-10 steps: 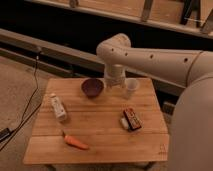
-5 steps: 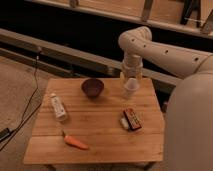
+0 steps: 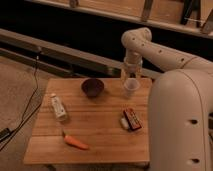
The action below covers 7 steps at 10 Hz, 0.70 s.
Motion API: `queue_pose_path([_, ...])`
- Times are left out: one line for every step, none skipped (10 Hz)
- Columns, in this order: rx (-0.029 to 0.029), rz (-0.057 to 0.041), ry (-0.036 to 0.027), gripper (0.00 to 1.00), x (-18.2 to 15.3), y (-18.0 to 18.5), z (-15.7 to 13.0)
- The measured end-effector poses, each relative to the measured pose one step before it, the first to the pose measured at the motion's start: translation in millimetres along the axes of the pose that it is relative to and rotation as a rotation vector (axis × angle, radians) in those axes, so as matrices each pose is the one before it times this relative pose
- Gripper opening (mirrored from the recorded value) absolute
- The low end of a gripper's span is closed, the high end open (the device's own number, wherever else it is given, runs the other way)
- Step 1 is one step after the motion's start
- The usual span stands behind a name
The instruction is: Place the ceramic cup in the ceramic bowl
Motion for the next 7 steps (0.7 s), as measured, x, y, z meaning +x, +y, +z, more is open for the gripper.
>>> queue_pose_path([-0.00978, -0.00192, 0.01229, 0.65, -2.44, 0.18, 8.65])
queue_pose_path([-0.00702, -0.00304, 0.01157, 0.65, -2.12, 1.18, 7.97])
queue_pose_path([-0.00518, -0.00504, 0.01191, 0.65, -2.72, 2.1, 8.17])
queue_pose_path([-0.0036, -0.00489, 0.0099, 0.65, -2.82, 1.8, 7.05])
queue_pose_path([-0.00082, -0.00344, 0.00907, 0.65, -1.93, -0.54, 6.49])
queue_pose_path([0.00072, -0.0038, 0.01014, 0.65, -0.87, -1.66, 6.42])
queue_pose_path([0.00092, -0.00391, 0.00582, 0.65, -0.98, -0.79, 3.63])
